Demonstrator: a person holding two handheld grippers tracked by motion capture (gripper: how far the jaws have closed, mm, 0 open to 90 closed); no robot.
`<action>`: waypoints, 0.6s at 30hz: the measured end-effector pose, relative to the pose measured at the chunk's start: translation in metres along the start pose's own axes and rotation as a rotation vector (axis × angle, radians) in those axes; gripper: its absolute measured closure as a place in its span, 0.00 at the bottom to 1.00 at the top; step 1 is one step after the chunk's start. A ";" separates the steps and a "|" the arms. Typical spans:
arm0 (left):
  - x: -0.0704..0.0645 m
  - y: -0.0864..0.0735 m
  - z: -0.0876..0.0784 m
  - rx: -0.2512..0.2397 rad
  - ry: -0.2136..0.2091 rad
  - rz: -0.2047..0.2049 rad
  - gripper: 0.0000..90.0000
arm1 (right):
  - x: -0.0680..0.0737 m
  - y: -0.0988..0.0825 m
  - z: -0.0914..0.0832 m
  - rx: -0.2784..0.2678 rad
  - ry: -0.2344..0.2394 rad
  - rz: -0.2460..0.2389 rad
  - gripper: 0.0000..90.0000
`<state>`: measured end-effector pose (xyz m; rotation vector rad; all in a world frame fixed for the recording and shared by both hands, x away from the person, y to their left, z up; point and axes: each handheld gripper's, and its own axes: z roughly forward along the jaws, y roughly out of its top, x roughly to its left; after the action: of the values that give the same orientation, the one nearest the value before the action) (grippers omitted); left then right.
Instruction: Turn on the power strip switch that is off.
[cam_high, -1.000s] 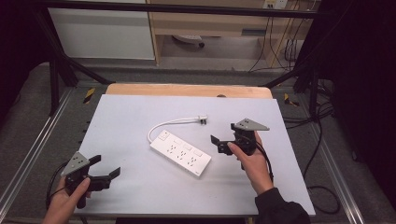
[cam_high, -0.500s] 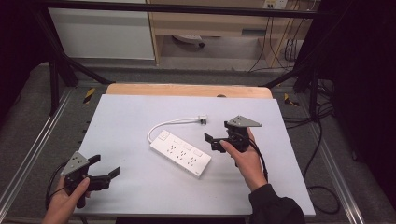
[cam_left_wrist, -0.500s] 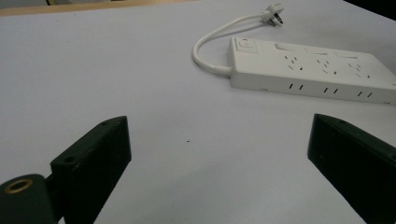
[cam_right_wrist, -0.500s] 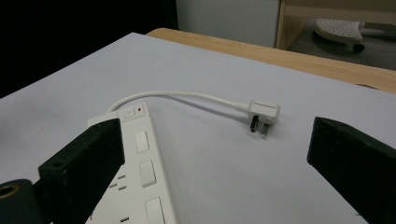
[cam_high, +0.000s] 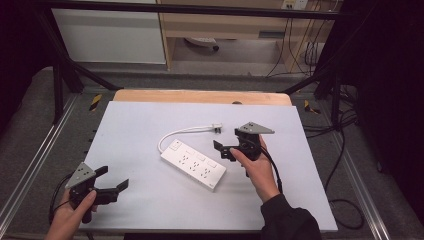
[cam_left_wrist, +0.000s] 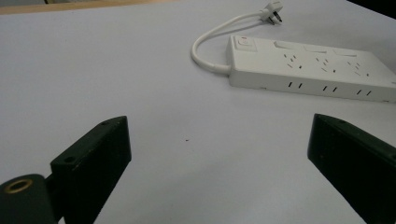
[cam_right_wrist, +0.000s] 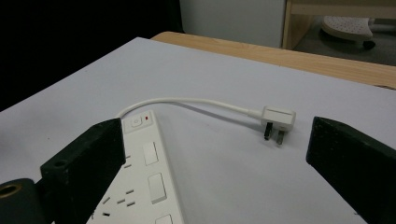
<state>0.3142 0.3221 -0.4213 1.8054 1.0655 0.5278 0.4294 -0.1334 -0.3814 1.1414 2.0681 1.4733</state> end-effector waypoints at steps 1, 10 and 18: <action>0.000 0.000 0.000 -0.001 0.001 0.001 0.07 | 0.000 0.001 0.002 -0.001 0.002 0.011 0.06; 0.000 0.000 0.000 0.002 -0.003 0.001 0.07 | 0.004 0.005 0.009 -0.007 0.018 0.021 0.06; 0.000 0.000 0.000 0.004 -0.002 0.005 0.07 | 0.007 0.007 0.017 0.001 0.027 0.030 0.07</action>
<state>0.3144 0.3221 -0.4218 1.8116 1.0615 0.5271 0.4397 -0.1167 -0.3805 1.1645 2.0780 1.5098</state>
